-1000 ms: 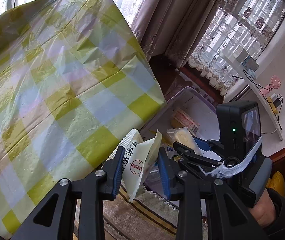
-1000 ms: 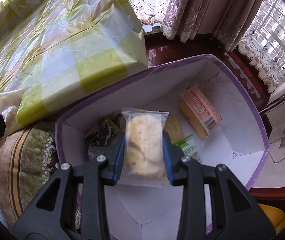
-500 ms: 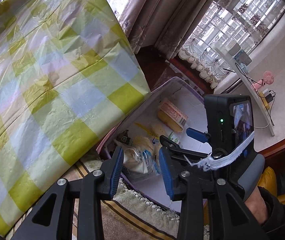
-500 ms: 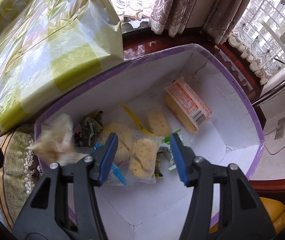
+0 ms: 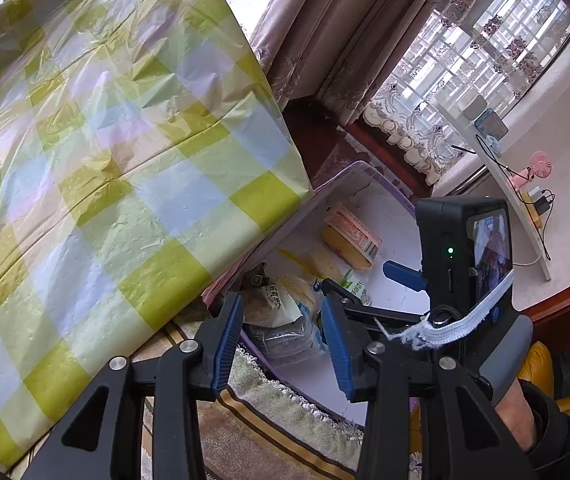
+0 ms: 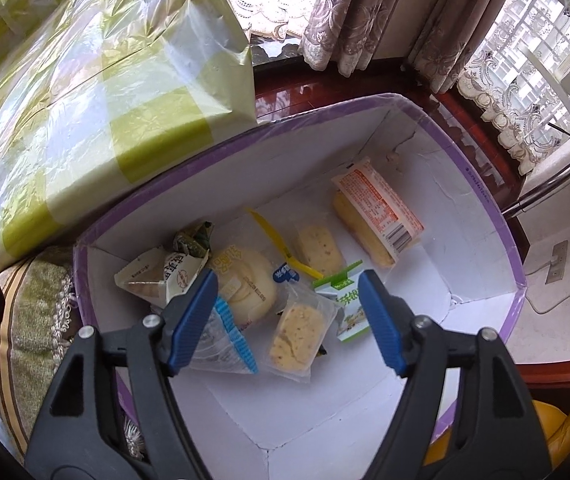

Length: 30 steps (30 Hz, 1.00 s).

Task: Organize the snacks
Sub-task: 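Move both open tools back over the remaining snacks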

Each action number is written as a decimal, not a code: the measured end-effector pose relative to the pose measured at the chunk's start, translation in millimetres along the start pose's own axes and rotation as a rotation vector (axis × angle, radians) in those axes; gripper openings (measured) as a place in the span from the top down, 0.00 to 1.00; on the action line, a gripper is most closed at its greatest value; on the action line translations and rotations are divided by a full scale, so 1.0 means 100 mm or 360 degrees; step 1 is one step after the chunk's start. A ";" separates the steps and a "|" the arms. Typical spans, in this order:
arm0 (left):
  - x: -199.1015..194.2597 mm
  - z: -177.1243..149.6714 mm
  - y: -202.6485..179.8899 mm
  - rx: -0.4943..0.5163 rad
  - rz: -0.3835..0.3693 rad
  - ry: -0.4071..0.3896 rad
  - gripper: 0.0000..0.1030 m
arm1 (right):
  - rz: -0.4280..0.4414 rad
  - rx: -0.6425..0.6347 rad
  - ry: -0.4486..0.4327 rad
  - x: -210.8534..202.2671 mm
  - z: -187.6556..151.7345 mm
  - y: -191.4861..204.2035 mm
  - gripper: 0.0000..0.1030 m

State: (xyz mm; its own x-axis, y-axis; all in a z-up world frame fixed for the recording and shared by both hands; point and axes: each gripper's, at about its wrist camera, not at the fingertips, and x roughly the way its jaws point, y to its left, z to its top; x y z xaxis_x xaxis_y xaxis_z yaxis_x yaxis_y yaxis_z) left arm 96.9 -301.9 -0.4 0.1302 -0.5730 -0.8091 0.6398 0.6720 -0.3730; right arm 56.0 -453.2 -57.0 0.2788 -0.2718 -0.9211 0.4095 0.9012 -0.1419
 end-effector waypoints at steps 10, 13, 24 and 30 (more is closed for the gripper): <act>-0.17 0.01 0.28 -0.0090 0.0088 -0.0089 0.58 | 0.0080 -0.0019 -0.0040 -0.13 0.08 0.16 0.27; -0.26 0.00 0.44 -0.0149 0.0122 -0.0132 0.56 | 0.0123 -0.0036 -0.0064 -0.19 0.12 0.27 0.27; -0.74 -0.09 1.14 -0.0350 0.0356 -0.0359 0.52 | 0.0287 -0.0150 -0.0183 -0.48 0.34 0.94 0.27; -1.06 -0.26 1.58 -0.0503 0.0454 -0.0479 0.50 | 0.0378 -0.0227 -0.0272 -0.67 0.42 1.39 0.27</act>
State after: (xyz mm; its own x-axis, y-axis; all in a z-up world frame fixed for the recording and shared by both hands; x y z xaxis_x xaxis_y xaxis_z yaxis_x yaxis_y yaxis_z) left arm 165.0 -122.7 14.5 0.5080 -0.4246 -0.7494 0.2932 0.9033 -0.3130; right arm 131.2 -323.9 0.3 0.4989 -0.0904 -0.8619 0.1932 0.9811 0.0089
